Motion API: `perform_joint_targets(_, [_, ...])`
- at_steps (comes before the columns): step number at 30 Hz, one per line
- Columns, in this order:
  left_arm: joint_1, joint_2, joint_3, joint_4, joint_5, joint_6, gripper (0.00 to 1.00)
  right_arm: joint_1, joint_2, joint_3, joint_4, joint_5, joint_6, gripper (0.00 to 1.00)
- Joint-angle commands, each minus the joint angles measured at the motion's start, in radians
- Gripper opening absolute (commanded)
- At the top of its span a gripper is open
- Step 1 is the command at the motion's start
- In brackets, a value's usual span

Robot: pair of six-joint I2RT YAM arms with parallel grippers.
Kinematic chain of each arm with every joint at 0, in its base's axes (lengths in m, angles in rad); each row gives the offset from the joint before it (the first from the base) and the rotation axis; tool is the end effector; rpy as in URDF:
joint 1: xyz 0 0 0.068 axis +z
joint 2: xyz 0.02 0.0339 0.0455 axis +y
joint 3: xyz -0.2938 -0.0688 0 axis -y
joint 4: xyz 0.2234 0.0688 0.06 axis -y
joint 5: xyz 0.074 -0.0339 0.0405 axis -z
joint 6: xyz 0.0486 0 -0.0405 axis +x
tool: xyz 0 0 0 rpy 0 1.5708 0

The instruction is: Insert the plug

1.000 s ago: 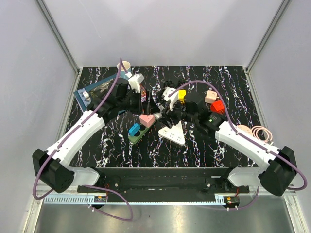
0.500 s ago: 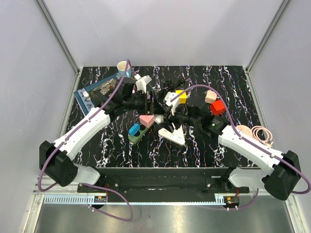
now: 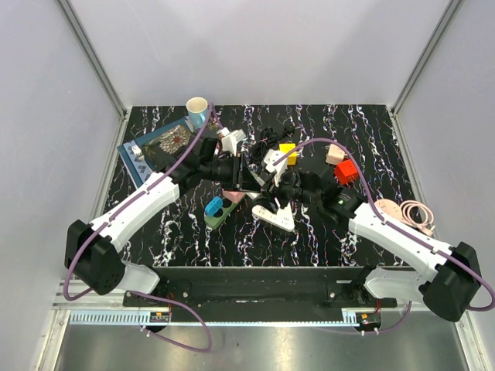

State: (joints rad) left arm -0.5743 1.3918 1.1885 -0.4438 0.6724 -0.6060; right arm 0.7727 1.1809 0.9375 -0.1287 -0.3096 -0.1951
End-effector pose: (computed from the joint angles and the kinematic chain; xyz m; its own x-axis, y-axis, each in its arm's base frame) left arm 0.2253 -0.1819 0.3487 -0.8957 0.0488 -0.4419 0.4039 0.5045 -0.7631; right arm 0.1699 0.1863 0.3459 -0.0871 -0.3428 -0.9354 -0.9021 0.4255 -0.0719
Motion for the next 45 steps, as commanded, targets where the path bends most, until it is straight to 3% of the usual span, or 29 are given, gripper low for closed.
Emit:
perform_joint_targets(1, [-0.001,0.003,0.000,0.034,0.039,0.014,0.13,0.008,-0.030,-0.005,0.093,-0.017,0.009,0.22])
perform_joint_targets(2, [-0.001,0.003,0.000,0.042,0.044,0.014,0.07,0.008,-0.032,-0.006,0.092,-0.017,0.022,0.39])
perform_joint_targets(3, [-0.002,0.001,0.002,0.045,0.041,0.017,0.00,0.008,-0.032,-0.008,0.090,-0.005,0.028,0.48])
perform_joint_targets(6, [-0.004,-0.013,-0.001,0.048,0.003,0.050,0.00,0.007,-0.035,-0.008,0.054,0.061,0.069,0.80])
perform_joint_targets(9, [-0.007,-0.023,-0.016,0.040,-0.068,0.106,0.00,0.004,-0.024,-0.016,0.003,0.092,0.114,0.99])
perform_joint_targets(17, [-0.088,-0.001,-0.073,0.054,-0.390,0.265,0.00,-0.035,-0.075,-0.094,-0.058,0.174,0.311,1.00])
perform_joint_targets(26, [-0.246,0.018,-0.178,0.209,-0.654,0.293,0.00,-0.257,-0.136,-0.174,-0.138,0.274,0.554,1.00])
perform_joint_targets(34, [-0.288,0.064,-0.216,0.304,-0.755,0.304,0.00,-0.339,-0.070,-0.181,-0.146,0.210,0.648,1.00])
perform_joint_targets(45, [-0.300,0.128,-0.219,0.341,-0.772,0.313,0.00,-0.360,-0.044,-0.198,-0.130,0.188,0.643,1.00])
